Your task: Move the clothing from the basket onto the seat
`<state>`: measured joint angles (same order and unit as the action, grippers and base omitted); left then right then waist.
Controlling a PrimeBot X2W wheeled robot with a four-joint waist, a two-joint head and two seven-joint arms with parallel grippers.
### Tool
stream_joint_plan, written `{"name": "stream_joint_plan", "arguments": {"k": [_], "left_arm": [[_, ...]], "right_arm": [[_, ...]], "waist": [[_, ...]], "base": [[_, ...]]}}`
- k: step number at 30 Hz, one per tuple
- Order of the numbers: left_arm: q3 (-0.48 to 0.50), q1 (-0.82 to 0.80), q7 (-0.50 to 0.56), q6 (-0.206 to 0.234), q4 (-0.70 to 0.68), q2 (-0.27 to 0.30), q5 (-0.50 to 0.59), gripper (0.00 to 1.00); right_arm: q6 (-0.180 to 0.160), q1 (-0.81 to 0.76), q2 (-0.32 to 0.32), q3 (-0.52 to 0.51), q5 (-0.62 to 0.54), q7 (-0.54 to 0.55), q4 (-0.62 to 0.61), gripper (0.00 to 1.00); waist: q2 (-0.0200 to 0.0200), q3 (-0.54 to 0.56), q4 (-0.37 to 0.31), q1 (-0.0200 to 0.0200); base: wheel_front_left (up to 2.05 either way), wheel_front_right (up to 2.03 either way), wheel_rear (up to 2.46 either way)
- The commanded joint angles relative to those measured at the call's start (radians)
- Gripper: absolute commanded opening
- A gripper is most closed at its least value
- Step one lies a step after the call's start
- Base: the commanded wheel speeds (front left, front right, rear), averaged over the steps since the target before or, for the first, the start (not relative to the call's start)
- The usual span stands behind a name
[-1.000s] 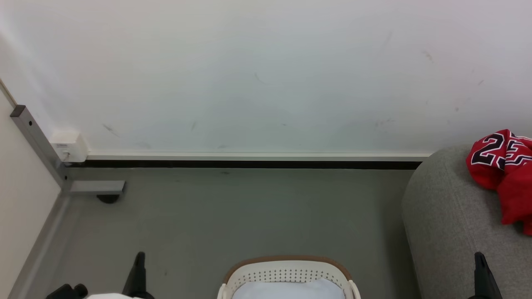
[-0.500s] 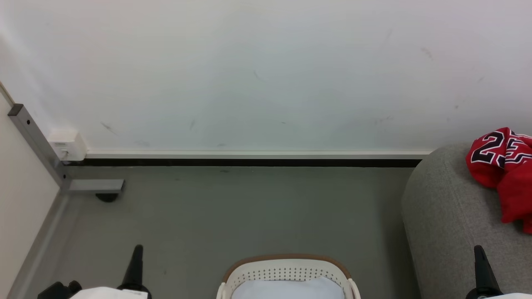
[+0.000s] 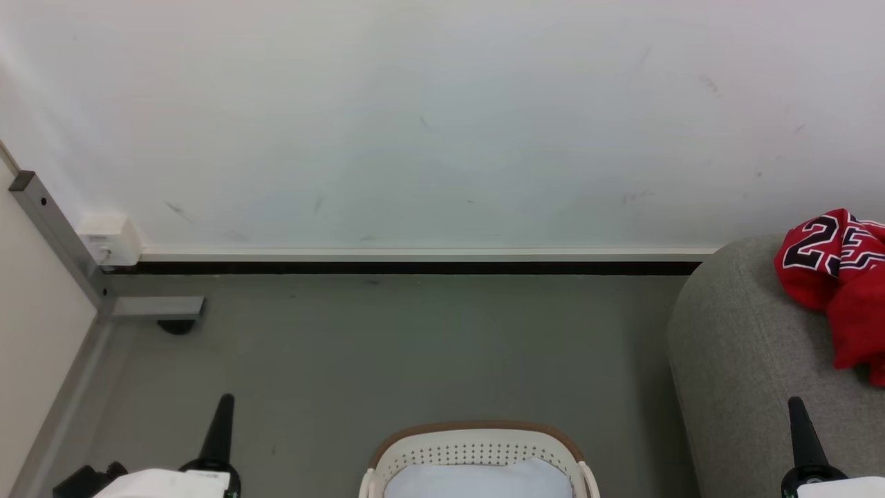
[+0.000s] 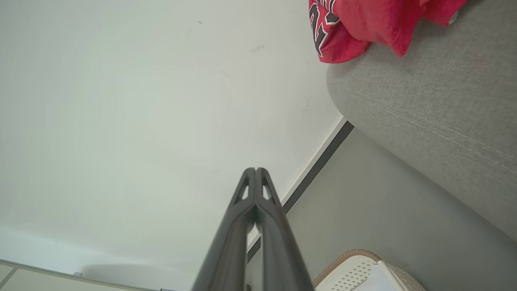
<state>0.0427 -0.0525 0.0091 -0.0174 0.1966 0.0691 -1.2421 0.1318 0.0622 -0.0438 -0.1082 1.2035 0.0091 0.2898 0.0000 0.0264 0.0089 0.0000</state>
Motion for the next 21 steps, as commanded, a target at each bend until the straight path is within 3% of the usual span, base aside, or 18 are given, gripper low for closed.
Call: {"name": "stream_joint_plan", "arguments": {"k": [1, 21], "left_arm": [[0.009, -0.018, 0.008, -0.006, -0.01, -0.001, -0.029, 0.0], [0.04, -0.036, 0.054, -0.016, -0.027, -0.009, -0.189, 0.0]], "right_arm": [[-0.001, 0.026, -0.012, 0.0, 0.034, 0.006, -0.013, 0.0], [-0.002, 0.047, -0.02, 0.009, 0.219, 0.043, -0.021, 0.0]], "waist": [[0.0, -0.001, 0.0, 0.0], [0.0, -0.01, -0.004, 0.0]], "base": [[0.0, 0.0, 0.0], [0.0, 0.0, 0.0]]}}
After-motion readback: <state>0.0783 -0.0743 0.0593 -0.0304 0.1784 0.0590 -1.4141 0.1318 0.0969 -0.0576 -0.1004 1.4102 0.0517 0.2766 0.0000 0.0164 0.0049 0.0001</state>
